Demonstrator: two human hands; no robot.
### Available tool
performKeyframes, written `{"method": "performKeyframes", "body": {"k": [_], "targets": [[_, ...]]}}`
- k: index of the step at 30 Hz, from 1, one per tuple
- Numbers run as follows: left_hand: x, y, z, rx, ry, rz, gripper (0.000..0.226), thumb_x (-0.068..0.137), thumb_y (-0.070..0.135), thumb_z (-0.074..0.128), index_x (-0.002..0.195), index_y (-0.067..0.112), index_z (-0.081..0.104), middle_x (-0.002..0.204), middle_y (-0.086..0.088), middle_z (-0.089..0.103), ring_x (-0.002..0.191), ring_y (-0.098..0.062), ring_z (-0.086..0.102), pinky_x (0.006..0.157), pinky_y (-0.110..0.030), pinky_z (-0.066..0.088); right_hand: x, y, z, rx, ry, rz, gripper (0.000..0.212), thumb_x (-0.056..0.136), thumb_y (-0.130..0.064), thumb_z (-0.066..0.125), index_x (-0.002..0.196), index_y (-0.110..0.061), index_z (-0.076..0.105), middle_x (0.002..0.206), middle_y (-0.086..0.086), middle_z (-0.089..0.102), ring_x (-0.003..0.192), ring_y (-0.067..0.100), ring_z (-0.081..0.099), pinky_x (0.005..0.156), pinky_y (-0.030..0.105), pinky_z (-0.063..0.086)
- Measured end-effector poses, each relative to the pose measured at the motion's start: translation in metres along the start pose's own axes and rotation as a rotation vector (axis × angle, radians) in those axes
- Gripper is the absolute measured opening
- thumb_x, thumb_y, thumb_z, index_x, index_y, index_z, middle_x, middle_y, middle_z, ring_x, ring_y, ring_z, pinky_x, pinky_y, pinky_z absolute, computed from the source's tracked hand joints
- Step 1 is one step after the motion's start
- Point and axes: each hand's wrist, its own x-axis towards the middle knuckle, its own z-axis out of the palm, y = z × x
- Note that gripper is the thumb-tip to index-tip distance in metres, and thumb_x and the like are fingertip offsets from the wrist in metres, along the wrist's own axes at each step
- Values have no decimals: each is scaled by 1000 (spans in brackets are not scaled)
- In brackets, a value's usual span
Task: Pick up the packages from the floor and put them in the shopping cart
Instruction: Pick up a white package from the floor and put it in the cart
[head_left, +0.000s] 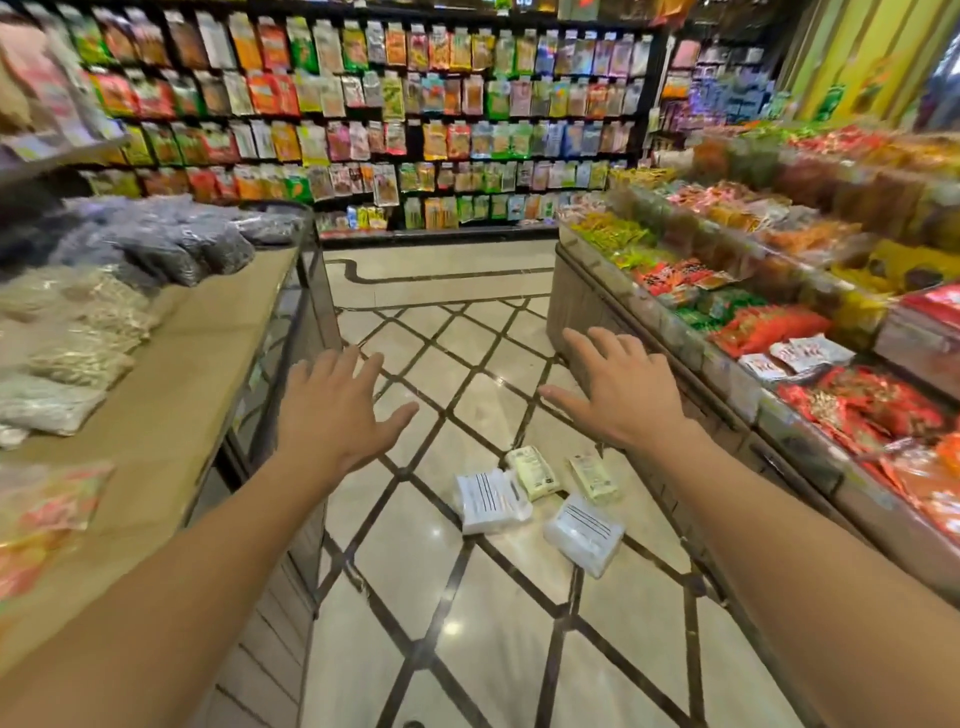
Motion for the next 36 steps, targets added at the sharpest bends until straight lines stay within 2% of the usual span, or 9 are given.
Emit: {"method": "performKeyframes", "body": {"k": [5,9,11,18,21,26,30,33,36], "targets": [[113,-26,68,-69,-42,51,91,86,79,26,149,18,52,145,-11,59,137,-33,50,112,-55,36,105,-9,49,-16,-55,24,98,84,-91,14,161,-33,33,160,4,45,144,33,45,105,52,44],[208,-39,112,-43,-107,68,85,91,78,35,153,20,47,151,-10,54,142,-31,45,115,-55,33,187,1,76,-89,-97,39,90,93,-87,30,164,-32,30,163,4,43,146,32,43,108,52,44],[246,-38,136,-73,-127,69,85,91,78,34,152,20,47,149,-10,55,141,-31,46,115,-54,34,219,9,91,-100,-123,56,90,93,-85,31,164,-30,31,163,5,43,146,33,44,108,52,45],[362,5,225,-184,-239,105,93,88,81,29,155,19,43,153,-12,52,143,-33,44,114,-52,35,309,42,172,-52,-243,120,101,83,-89,8,163,-32,31,162,4,43,145,34,44,106,53,46],[407,33,275,-230,-296,115,96,83,80,25,155,20,43,153,-10,52,144,-33,43,116,-52,33,342,59,234,-49,-342,104,102,81,-89,6,163,-32,29,164,6,40,147,34,42,107,52,45],[469,81,378,-162,-465,159,84,93,76,37,156,22,41,154,-7,51,143,-29,43,115,-49,35,393,74,354,73,-552,172,86,94,-82,38,165,-34,24,168,6,35,152,34,35,116,53,37],[493,113,477,-155,-575,182,82,93,76,38,153,21,47,147,-7,59,134,-31,53,105,-47,44,421,76,459,134,-676,188,86,95,-82,34,165,-33,23,166,4,36,150,33,36,114,50,39],[489,137,566,-175,-702,208,82,94,74,40,156,22,42,152,-6,54,141,-29,46,108,-46,38,419,69,548,226,-782,263,86,97,-80,33,166,-30,23,166,6,36,150,33,35,115,50,37],[465,159,665,-183,-784,227,79,94,73,43,153,22,45,145,-6,58,134,-30,52,104,-44,41,394,52,645,289,-899,305,86,97,-80,33,166,-30,18,167,6,34,150,33,35,115,51,37]]}}
